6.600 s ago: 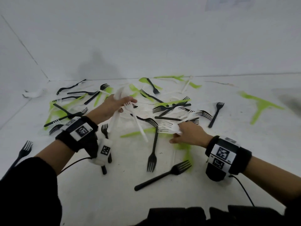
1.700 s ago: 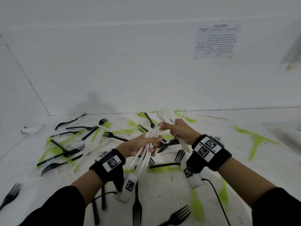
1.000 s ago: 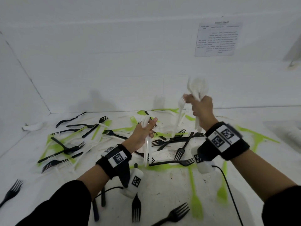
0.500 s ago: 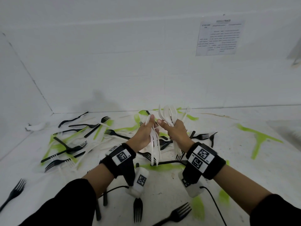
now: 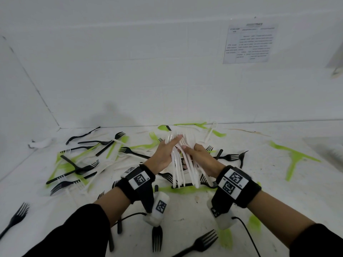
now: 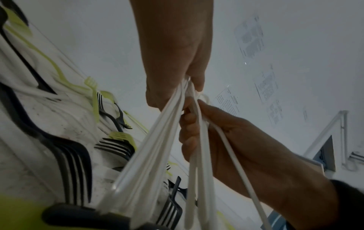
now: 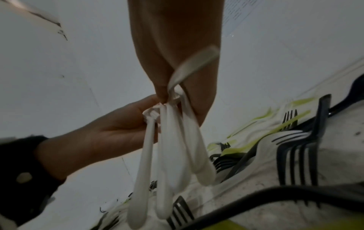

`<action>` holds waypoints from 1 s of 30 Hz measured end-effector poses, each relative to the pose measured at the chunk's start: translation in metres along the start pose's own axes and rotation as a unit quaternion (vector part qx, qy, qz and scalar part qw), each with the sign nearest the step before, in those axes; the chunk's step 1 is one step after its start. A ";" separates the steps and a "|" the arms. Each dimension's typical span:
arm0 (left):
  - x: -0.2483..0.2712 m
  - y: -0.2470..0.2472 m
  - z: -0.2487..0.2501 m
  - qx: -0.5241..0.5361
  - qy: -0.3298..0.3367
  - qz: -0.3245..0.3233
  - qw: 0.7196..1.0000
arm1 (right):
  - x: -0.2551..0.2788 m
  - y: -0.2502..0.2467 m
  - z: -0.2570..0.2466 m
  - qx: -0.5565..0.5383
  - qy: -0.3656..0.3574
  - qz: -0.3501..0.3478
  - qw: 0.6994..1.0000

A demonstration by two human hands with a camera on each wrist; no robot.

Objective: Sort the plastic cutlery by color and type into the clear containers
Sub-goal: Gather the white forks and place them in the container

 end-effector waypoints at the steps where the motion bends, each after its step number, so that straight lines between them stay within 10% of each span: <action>1: 0.001 0.000 -0.001 0.008 0.000 -0.004 1.000 | 0.000 -0.001 0.001 -0.015 0.008 0.013 1.000; 12: -0.004 -0.017 0.001 0.073 0.011 0.055 0.996 | -0.001 -0.022 0.002 0.067 -0.015 0.106 0.992; 19: 0.006 0.012 -0.002 -0.062 0.014 -0.058 0.996 | 0.001 0.008 -0.014 0.025 -0.051 -0.052 0.997; 23: 0.004 0.005 -0.002 -0.001 -0.007 -0.024 1.000 | -0.003 0.002 -0.010 -0.014 -0.028 0.014 0.999; 27: -0.002 -0.011 -0.006 0.052 -0.012 0.035 0.998 | -0.003 -0.025 -0.012 0.164 -0.060 0.162 0.971; 30: -0.001 -0.012 -0.006 0.061 -0.015 0.025 0.998 | -0.004 -0.024 -0.022 0.276 -0.102 0.118 0.948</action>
Point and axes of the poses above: each hand's wrist, its own x-axis away from the middle knuckle, its own y-axis out of the palm, z = x × y, the point moved 6 cm from there along -x, towards the middle knuckle, and after that the axes turned 12 degrees about -y, right-handed, at the moved point
